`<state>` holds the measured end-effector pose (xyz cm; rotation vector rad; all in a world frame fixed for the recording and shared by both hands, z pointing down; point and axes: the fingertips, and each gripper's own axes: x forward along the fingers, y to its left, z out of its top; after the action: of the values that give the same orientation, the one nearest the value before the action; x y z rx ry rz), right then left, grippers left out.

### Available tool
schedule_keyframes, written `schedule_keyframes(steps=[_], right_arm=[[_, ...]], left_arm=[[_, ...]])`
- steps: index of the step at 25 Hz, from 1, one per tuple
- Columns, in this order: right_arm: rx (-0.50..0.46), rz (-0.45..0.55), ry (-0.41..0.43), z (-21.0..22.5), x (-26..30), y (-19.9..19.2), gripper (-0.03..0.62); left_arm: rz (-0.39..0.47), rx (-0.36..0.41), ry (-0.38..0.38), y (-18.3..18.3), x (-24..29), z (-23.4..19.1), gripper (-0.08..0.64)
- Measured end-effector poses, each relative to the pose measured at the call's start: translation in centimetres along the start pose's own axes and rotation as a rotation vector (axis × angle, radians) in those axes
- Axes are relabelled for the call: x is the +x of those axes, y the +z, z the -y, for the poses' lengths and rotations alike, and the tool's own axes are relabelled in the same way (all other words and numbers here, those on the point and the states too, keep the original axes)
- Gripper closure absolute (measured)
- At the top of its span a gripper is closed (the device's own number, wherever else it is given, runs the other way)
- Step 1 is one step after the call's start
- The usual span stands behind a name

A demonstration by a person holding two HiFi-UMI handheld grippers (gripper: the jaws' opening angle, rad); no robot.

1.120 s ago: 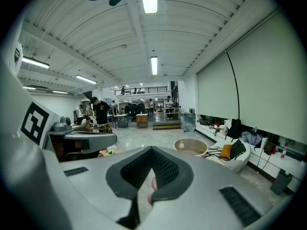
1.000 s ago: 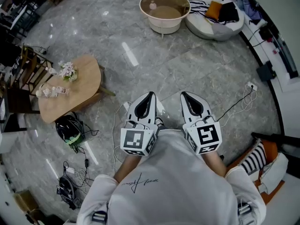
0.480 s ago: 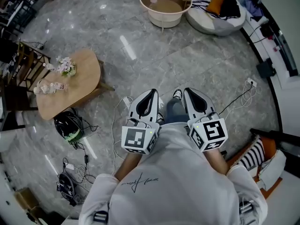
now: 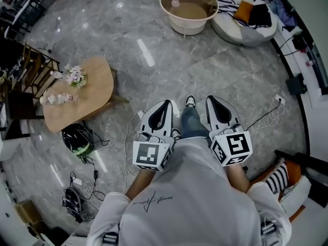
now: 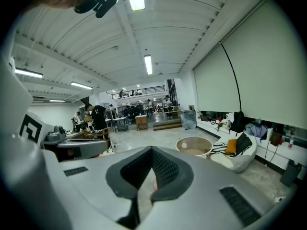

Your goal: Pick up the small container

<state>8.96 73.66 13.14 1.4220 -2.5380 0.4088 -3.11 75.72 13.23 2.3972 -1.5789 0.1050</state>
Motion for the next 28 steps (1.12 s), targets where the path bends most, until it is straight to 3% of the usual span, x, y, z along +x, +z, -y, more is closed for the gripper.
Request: schedule_keyframes(steps=[13, 24, 28], right_arm=[[-0.067, -0.035, 0.102, 5.4, 9.7, 2.9, 0.582], [-0.016, -0.098, 0.134, 14.3, 16.3, 4.5, 0.581], [0.021, -0.163, 0.173, 16.2, 18.2, 3.6, 0.581]], left_arm=[[-0.073, 0.023, 0.036, 2.3, 11.8, -2.8, 0.543], [-0.096, 0.055, 0.054, 4.7, 22.8, -3.4, 0.543], [-0.112, 0.059, 0.059, 5.1, 25.4, -3.2, 0.543]])
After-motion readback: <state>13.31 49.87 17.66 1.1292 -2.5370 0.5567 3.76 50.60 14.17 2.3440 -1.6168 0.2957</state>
